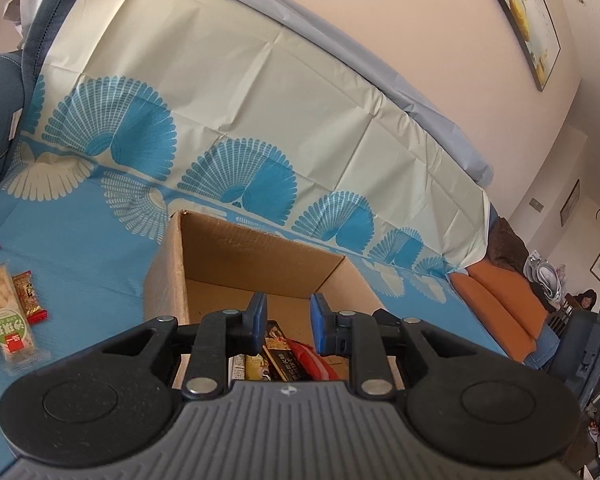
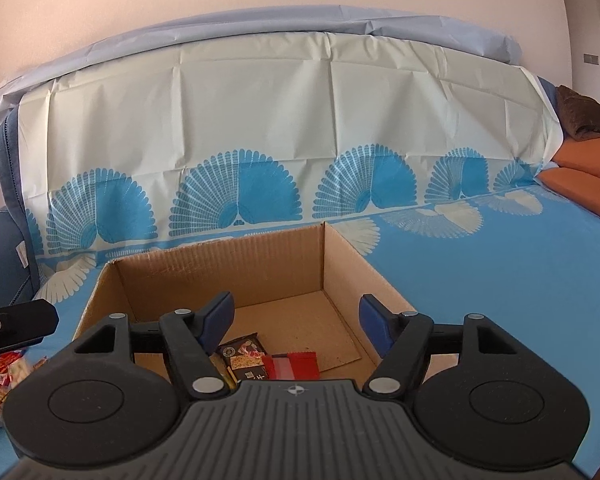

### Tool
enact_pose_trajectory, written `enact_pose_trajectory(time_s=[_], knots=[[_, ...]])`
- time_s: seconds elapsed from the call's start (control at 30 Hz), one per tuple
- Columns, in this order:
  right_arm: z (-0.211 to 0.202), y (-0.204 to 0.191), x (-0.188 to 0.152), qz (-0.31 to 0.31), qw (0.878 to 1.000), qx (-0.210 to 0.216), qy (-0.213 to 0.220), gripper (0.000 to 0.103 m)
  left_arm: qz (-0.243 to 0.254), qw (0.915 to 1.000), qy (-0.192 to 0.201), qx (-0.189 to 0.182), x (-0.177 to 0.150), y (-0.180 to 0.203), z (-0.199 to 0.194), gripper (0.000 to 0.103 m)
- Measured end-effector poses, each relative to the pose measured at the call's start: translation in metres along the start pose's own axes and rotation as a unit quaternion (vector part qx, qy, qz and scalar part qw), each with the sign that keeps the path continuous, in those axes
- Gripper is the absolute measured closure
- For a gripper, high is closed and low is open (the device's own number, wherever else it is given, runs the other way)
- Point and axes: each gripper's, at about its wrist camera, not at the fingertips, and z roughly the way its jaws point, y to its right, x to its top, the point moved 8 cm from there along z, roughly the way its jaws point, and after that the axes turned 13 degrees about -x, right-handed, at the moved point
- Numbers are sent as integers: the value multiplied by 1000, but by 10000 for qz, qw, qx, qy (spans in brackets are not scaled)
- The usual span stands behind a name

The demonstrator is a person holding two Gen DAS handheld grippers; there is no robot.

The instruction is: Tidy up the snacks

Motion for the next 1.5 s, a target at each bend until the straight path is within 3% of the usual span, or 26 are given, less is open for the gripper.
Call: enact_pose_trajectory(time_s=[0.13, 0.27, 0.4, 0.53, 0.6, 0.67, 0.7, 0.73, 0.77, 0.83, 0.9, 1.0, 1.1, 1.2, 1.33, 1.5], knots=[[-5, -12, 1, 54, 9999, 113, 61, 32, 112, 9998, 127, 130, 5, -7, -13, 79], [-14, -28, 2, 161, 9994, 287, 105, 32, 344, 9975, 335, 513, 15, -20, -41, 79], [-26, -54, -1, 115, 9981, 599, 61, 32, 802, 9939, 383, 658, 28, -22, -75, 90], [-46, -86, -5, -26, 9945, 1033, 153, 32, 1858, 9769, 105, 1050, 43, -29, -95, 90], [-56, -101, -7, -82, 9912, 1306, 180, 33, 1966, 9690, 243, 1474, 46, -52, -111, 90], [-66, -117, -11, -174, 9873, 1569, 171, 41, 1810, 9636, 131, 1966, 33, -88, -121, 90], [-70, -126, -14, -225, 9851, 1698, 143, 42, 1558, 9599, -271, 2314, 26, -110, -121, 91], [-74, -134, -16, -276, 9827, 1828, 115, 46, 1295, 9558, -357, 2615, 25, -127, -127, 92], [-77, -142, -19, -330, 9802, 1948, 89, 50, 1006, 9568, -273, 2713, 28, -139, -135, 91], [-84, -159, -25, -440, 9753, 2165, 23, 52, 258, 9641, 2, 2644, 35, -163, -152, 91], [-88, -175, -32, -517, 9713, 2322, -85, 54, -422, 9630, 40, 2660, 34, -187, -161, 91], [-89, -201, -46, -665, 9649, 2517, -333, 54, -1039, 9612, 7, 2554, 30, -205, -162, 90], [-85, -227, -62, -869, 9601, 2589, -602, 54, -1102, 9626, -104, 2475, 29, -206, -154, 85], [-73, -248, -74, -988, 9588, 2523, -850, 54, -1157, 9633, -281, 2406, 24, -208, -142, 71], [-48, -270, -86, -1187, 9598, 2336, -1005, 51, -1338, 9585, -479, 2473, 14, -219, -132, 59], [-17, -290, -114, -1422, 9529, 2246, -1457, 42, -1580, 9544, -443, 2495, 11, -228, -126, 56]])
